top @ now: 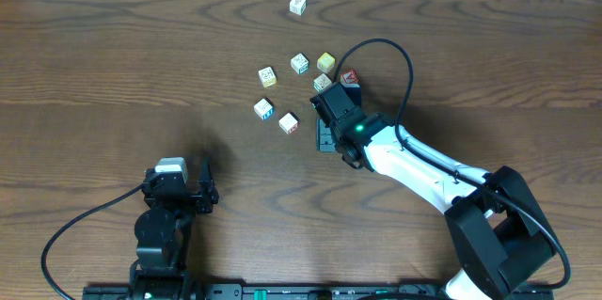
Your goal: Lift 4 blocks
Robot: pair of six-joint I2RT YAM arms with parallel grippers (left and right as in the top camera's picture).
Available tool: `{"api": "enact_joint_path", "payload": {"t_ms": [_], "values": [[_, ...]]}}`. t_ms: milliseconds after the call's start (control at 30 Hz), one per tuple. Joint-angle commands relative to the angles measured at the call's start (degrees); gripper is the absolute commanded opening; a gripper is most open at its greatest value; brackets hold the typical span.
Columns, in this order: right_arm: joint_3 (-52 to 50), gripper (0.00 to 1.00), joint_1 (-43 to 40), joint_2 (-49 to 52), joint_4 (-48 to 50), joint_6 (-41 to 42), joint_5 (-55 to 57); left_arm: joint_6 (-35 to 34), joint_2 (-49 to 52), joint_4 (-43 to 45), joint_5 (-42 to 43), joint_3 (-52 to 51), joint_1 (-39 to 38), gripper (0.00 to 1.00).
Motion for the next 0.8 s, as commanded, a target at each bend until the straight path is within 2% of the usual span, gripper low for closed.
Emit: {"api": "enact_joint_path", "payload": {"t_ms": [0,100,233,467,767], "values": [[0.4,0.67,-0.2,-0.1,0.5,-3.7,0.8,0.5,0.1,-2.1,-0.7,-1.1,-0.1,0.74],[0.4,0.66,-2.0,-0.1,0.5,-3.9,1.5,0.5,0.1,-2.1,-0.7,-1.1,-0.1,0.74],[0.4,0.6,-4.1,-0.1,1.7,-9.2,1.4,0.5,0.1,-2.1,-0.7,-1.1,-0.1,0.74],[0.4,0.62,-8.5,-0.1,2.1,-18.4,-2.6,0.5,0.1,-2.1,-0.7,-1.1,-0.1,0.74],[0.4,0.76,-9.9,0.2,4.3,-19.8,-8.7,0.5,0.1,-2.1,-0.7,-1.1,-0.1,0.74]]}}
